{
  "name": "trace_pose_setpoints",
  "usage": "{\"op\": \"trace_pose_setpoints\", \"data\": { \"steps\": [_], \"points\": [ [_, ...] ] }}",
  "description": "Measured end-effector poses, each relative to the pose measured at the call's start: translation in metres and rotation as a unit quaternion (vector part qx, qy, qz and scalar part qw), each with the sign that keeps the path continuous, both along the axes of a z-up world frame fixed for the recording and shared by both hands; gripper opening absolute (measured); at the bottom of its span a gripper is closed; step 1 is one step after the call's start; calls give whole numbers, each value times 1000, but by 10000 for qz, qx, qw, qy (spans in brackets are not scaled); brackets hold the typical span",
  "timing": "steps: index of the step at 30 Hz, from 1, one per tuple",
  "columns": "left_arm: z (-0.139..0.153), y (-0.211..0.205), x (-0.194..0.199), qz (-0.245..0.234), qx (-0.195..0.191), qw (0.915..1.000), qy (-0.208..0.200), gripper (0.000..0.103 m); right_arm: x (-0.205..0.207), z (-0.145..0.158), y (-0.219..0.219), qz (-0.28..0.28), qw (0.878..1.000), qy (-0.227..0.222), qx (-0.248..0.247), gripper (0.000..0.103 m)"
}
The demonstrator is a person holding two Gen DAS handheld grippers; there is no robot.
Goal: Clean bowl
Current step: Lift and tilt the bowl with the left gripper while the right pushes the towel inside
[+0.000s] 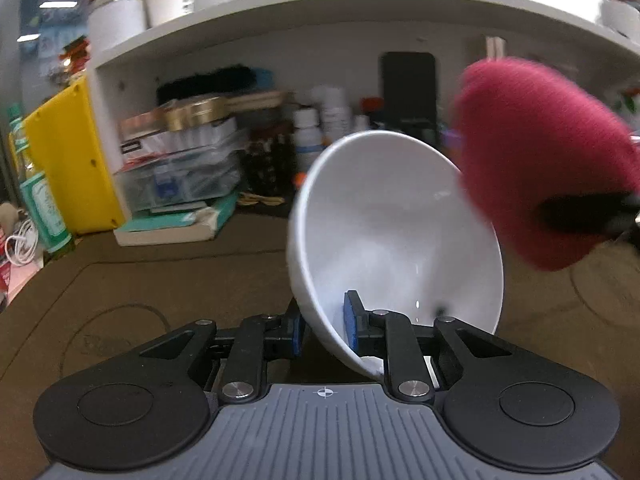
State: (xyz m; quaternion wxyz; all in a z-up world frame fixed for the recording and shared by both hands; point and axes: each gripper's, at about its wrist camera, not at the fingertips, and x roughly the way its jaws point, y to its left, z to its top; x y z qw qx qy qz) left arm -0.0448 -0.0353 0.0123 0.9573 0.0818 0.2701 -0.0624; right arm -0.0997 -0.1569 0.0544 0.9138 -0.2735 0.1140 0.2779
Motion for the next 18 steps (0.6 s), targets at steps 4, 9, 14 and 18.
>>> {"op": "trace_pose_setpoints", "data": {
  "steps": [4, 9, 14, 18],
  "points": [
    [0, -3, -6, -131, 67, 9999, 61, 24, -5, -17, 23, 116, 9968, -393, -683, 27],
    [0, -5, -5, -140, 108, 9998, 85, 27, 15, -36, 38, -2, 9972, -47, -749, 31],
    [1, -5, -2, -140, 93, 9998, 102, 26, 47, -23, 7, 51, 9765, 1891, 1032, 31],
    [1, -6, 0, -146, 96, 9998, 115, 29, 70, -21, -34, 283, 9123, 3070, 2697, 29]
  ]
}}
